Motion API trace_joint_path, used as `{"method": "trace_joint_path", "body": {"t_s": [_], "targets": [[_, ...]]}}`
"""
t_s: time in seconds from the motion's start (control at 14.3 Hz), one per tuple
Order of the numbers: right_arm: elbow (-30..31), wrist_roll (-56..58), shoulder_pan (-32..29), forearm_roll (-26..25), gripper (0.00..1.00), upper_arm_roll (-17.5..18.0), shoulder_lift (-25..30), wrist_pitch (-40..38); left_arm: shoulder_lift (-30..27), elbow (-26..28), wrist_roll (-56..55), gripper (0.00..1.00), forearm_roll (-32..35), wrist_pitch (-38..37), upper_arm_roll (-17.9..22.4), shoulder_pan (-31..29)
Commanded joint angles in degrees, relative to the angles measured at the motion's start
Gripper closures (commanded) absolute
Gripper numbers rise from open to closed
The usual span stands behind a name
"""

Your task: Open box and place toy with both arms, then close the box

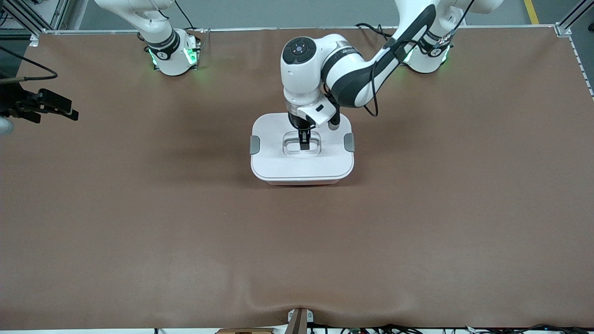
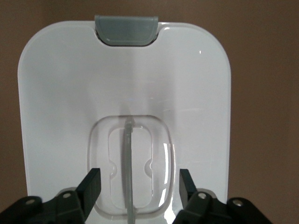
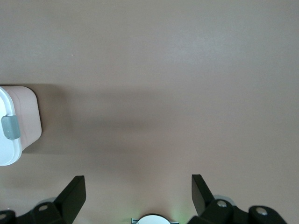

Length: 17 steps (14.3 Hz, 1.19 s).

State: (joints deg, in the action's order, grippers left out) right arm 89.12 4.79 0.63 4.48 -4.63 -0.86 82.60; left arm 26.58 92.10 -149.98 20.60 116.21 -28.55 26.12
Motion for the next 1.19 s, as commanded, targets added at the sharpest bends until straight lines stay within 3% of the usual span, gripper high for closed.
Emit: {"method": "trace_joint_path", "body": {"t_s": [0.0,1.12], "targets": [[-1.58,0.39,-0.45,0.71,0.0,0.24,-0.81,-0.77,-1.53,-2.19,4.86,0.0,-0.03,-4.14,-0.02,-1.32],[-1.67,0.39,-0.37,0.44,0.0,0.32,-2.04,1.6,-4.0,-4.65,46.95,0.0,-2.93,-8.37,0.33,-17.84]]}}
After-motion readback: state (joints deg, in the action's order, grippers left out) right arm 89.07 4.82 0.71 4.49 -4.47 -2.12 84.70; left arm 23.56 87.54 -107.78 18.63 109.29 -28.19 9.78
